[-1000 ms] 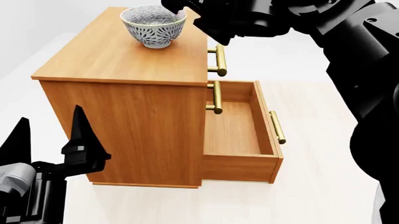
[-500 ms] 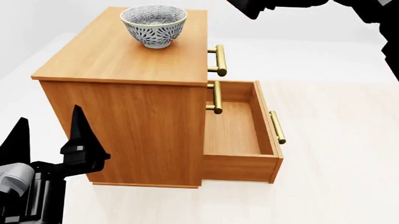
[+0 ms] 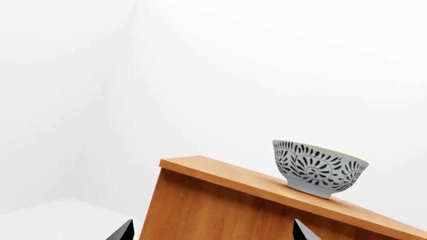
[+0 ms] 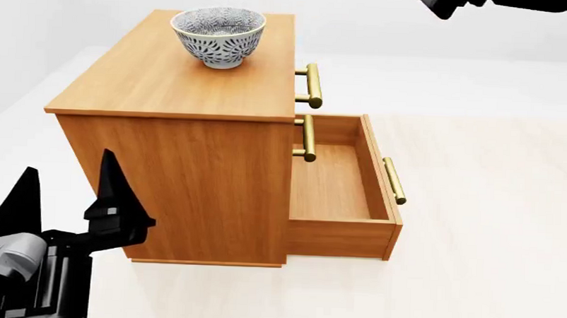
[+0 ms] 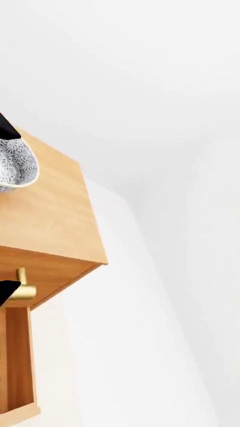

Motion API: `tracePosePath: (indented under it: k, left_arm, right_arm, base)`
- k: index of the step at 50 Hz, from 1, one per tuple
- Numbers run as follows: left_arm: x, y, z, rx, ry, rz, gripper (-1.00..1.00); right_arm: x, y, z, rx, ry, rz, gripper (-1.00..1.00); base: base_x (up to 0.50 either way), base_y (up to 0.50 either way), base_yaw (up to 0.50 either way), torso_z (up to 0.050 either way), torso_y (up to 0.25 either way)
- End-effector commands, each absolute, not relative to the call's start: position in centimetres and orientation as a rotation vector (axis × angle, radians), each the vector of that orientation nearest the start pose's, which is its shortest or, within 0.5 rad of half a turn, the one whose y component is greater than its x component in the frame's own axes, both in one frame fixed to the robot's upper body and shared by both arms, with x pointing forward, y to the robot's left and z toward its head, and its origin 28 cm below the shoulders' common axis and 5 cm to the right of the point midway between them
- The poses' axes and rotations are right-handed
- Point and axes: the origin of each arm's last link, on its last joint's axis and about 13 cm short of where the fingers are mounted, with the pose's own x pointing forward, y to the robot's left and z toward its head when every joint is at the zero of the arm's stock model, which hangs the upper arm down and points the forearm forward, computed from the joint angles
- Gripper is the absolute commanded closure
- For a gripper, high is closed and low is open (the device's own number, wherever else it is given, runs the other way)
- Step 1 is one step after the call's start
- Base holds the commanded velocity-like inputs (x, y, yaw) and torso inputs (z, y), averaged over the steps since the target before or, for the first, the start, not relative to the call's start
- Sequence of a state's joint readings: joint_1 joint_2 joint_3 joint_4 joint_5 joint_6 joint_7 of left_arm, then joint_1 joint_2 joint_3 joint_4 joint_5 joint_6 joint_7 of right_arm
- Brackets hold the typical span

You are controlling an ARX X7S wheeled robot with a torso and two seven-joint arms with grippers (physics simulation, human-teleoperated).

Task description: Put the bowl on top of the cabinet.

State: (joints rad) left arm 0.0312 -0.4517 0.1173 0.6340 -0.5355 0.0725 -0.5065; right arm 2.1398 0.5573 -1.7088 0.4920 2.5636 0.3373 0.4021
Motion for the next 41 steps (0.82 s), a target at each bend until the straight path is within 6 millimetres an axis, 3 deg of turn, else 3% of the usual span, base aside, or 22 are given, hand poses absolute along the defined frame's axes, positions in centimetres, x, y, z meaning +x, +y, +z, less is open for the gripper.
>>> tracePosePath:
  k: [1, 14, 29, 41]
  left_arm:
    - [18.2, 23.4, 14.5, -0.268, -0.49, 0.1, -1.0]
    - [18.2, 23.4, 14.5, -0.269, -0.49, 0.102, -1.0]
    - [18.2, 23.4, 14.5, -0.267, -0.489, 0.101, -1.0]
    - [18.2, 23.4, 14.5, -0.267, -0.49, 0.101, -1.0]
  right_arm:
    - [29.7, -12.4, 42.6, 0.569, 0.199, 0.317, -1.0]
    - [27.7, -13.1, 41.1, 0.538, 0.159, 0.346, -1.0]
    - [24.3, -14.8, 39.9, 0.487, -0.006, 0.408, -1.0]
    - [22.6, -15.8, 37.1, 0.466, -0.08, 0.42, -1.0]
  base:
    - [0.0, 0.0, 0.0, 0.0, 0.0]
    - [0.0, 0.0, 0.0, 0.0, 0.0]
    - [0.0, 0.0, 0.0, 0.0, 0.0]
    - [0.0, 0.0, 0.0, 0.0, 0.0]
